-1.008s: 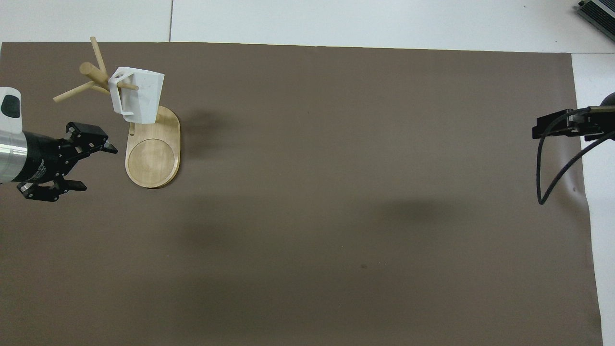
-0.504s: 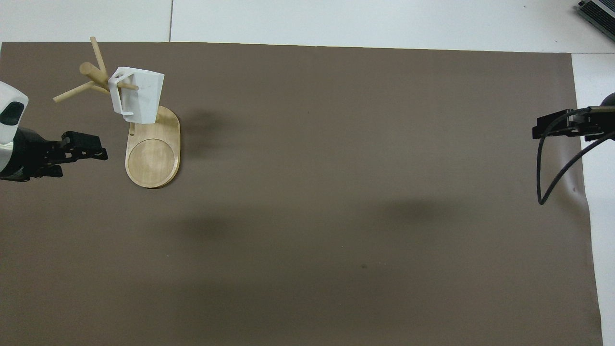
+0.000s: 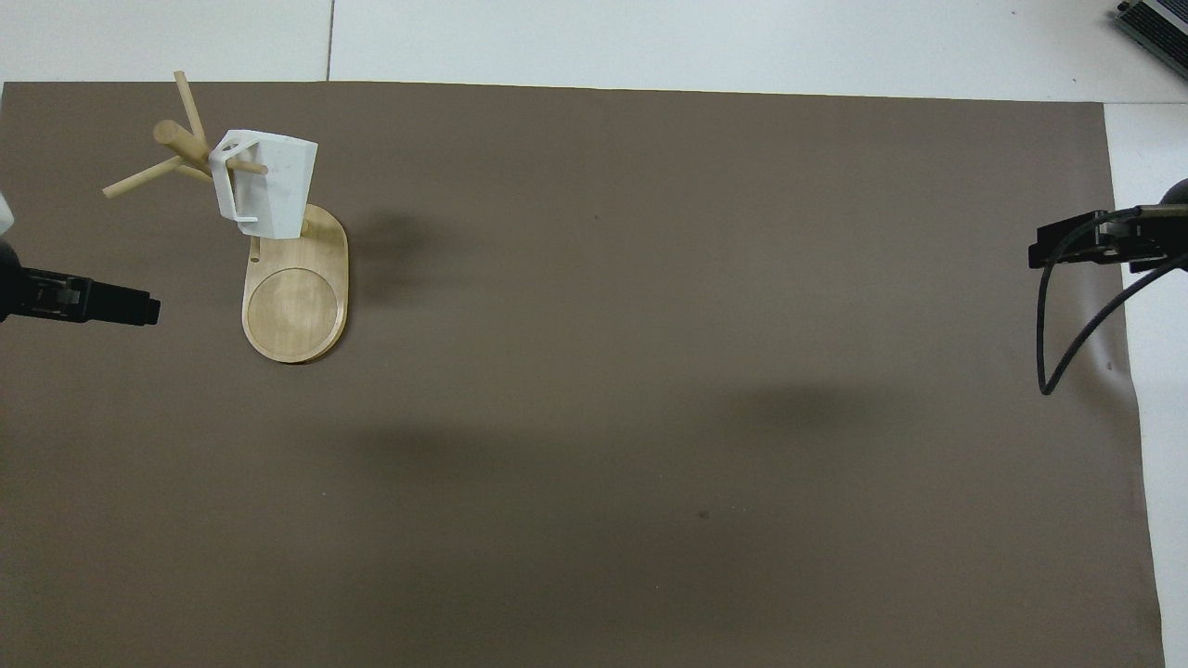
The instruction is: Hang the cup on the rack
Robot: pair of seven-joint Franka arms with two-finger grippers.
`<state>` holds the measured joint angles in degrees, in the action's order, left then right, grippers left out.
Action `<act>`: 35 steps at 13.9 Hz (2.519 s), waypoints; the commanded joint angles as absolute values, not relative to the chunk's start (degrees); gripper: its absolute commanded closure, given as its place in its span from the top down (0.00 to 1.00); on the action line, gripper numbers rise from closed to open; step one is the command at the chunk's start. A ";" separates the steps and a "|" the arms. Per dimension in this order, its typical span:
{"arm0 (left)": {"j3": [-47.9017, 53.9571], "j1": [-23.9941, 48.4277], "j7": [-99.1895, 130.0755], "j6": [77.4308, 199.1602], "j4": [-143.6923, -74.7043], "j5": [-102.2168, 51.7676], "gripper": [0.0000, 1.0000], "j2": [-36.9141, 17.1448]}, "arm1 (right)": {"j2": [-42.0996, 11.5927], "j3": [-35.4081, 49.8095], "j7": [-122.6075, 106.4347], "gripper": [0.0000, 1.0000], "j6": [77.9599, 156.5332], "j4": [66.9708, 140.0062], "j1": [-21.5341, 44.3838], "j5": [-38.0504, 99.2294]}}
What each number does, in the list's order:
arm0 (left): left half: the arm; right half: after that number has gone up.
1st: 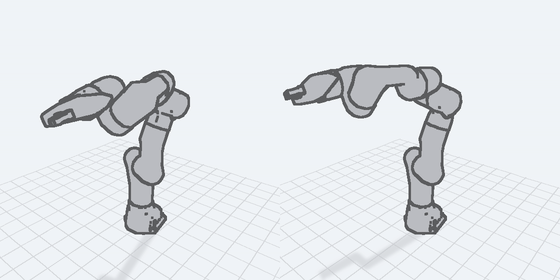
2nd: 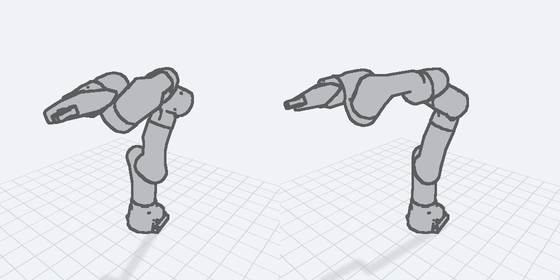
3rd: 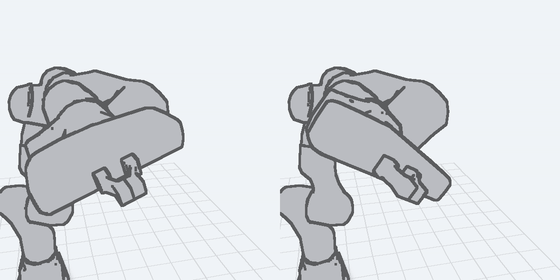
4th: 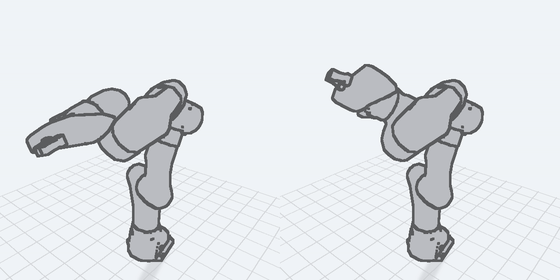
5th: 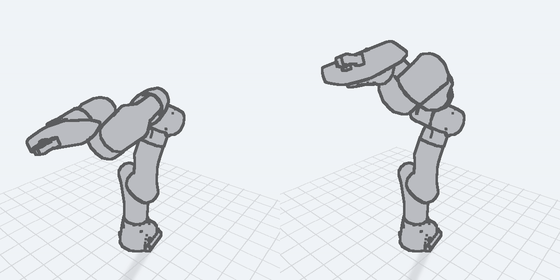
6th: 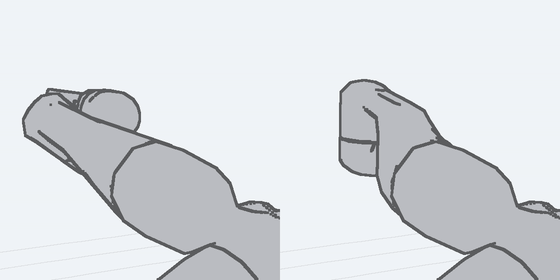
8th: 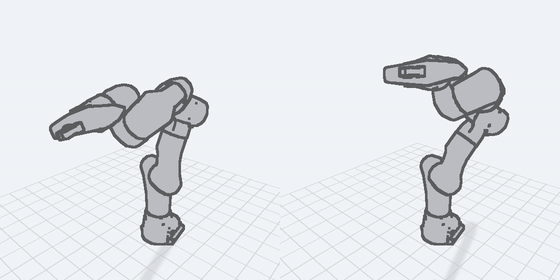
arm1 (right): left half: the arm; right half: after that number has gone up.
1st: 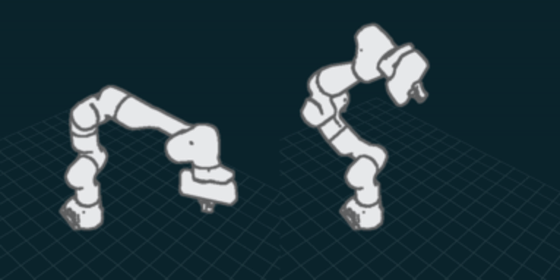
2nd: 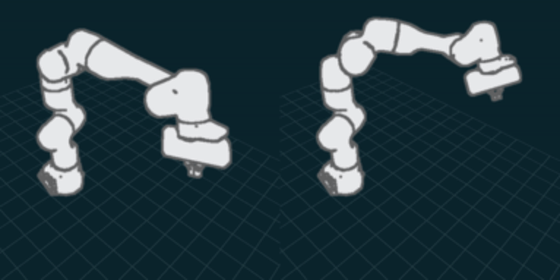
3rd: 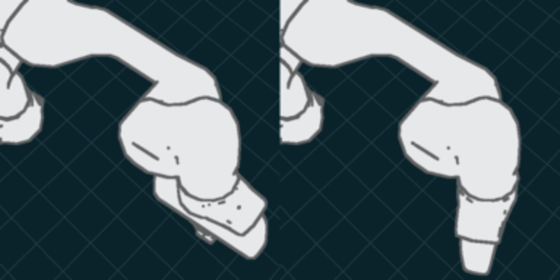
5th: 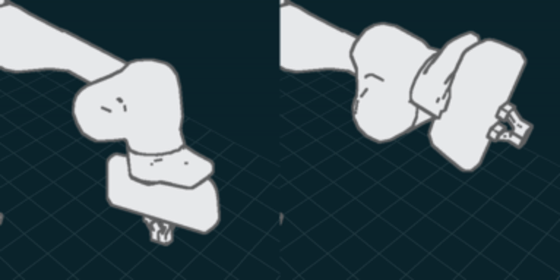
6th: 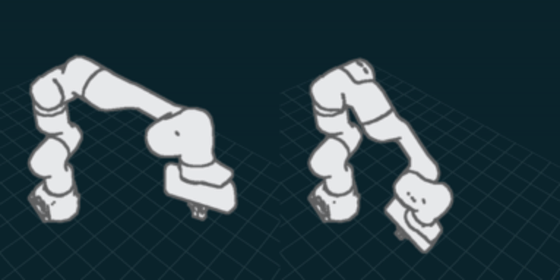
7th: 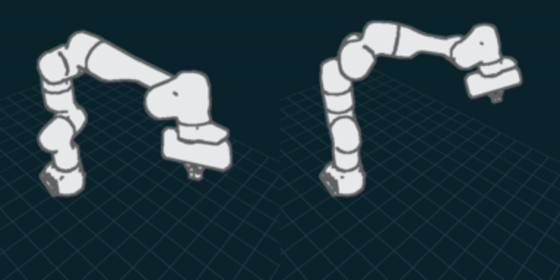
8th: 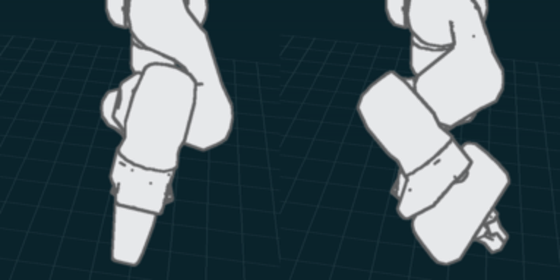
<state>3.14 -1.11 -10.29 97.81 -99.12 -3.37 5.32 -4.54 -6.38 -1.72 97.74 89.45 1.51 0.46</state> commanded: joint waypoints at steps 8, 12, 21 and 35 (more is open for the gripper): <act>3.69 -0.79 -11.78 88.59 -88.15 -1.58 1.00 0.61 | -3.87 -6.24 -0.70 1.00 99.14 90.79 0.97 -0.26; 3.78 -0.27 -11.87 88.51 -87.89 -1.58 1.00 0.53 | -3.87 -6.24 -0.62 1.00 99.14 90.70 0.97 0.00; 4.22 1.22 -11.69 89.03 -87.54 -1.50 1.00 1.14 | -3.87 -6.33 -0.62 1.00 99.14 90.70 0.79 0.09; 2.46 3.96 -11.60 86.31 -88.07 -0.09 1.00 2.55 | -3.87 -6.42 -0.70 1.00 99.05 90.70 0.79 0.09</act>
<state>3.41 2.77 -11.45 87.84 -88.83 -1.42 2.39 -4.54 -6.64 -1.69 97.74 89.49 1.14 0.46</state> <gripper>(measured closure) 0.000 0.000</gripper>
